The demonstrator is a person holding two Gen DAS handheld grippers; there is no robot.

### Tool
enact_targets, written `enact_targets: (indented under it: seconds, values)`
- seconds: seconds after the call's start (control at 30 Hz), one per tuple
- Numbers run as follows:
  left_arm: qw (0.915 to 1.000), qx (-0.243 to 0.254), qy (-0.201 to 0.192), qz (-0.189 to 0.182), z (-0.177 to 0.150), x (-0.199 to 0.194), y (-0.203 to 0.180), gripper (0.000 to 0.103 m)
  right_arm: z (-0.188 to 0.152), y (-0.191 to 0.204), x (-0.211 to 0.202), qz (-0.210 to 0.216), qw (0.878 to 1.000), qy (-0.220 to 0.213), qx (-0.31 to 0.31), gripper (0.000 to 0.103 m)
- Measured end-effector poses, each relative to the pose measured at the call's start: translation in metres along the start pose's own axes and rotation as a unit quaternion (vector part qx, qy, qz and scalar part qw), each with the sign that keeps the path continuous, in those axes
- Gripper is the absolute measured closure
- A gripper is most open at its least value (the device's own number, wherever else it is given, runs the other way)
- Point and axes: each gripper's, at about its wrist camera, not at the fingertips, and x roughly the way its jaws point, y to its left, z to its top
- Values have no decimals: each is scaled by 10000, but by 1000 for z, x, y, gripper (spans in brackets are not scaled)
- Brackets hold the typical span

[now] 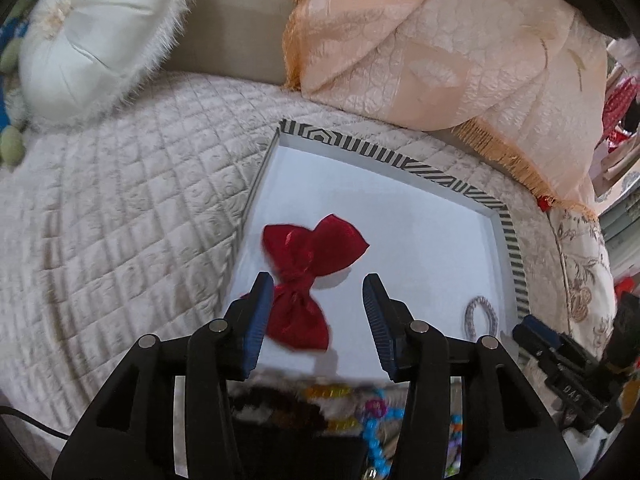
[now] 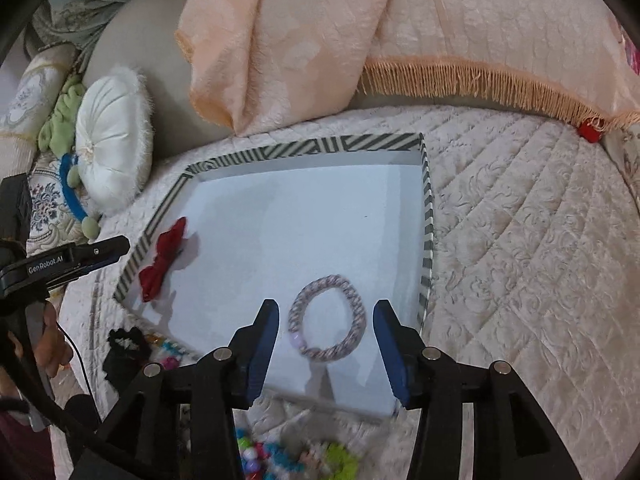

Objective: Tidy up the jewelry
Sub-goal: 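Release the red bow into the tray while the right gripper drops the braided bracelet there, then move both open grippers back over the remaining jewelry pile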

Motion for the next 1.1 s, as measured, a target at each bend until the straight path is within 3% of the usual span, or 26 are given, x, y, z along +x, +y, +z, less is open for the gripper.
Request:
enact_targets:
  seconds: [0.2, 0.63, 1.1]
  values:
    - [9990, 230, -263, 264, -33, -37, -8, 57, -17, 15, -37, -70, 9991, -411, -102, 56]
    - [9968, 374, -547, 453, -95, -81, -16, 57, -64, 38, -78, 119, 9987, -465, -158, 56]
    - [9954, 416, -704, 496, -128, -113, -18, 57, -85, 62, -118, 156, 9971, -634, -392, 56]
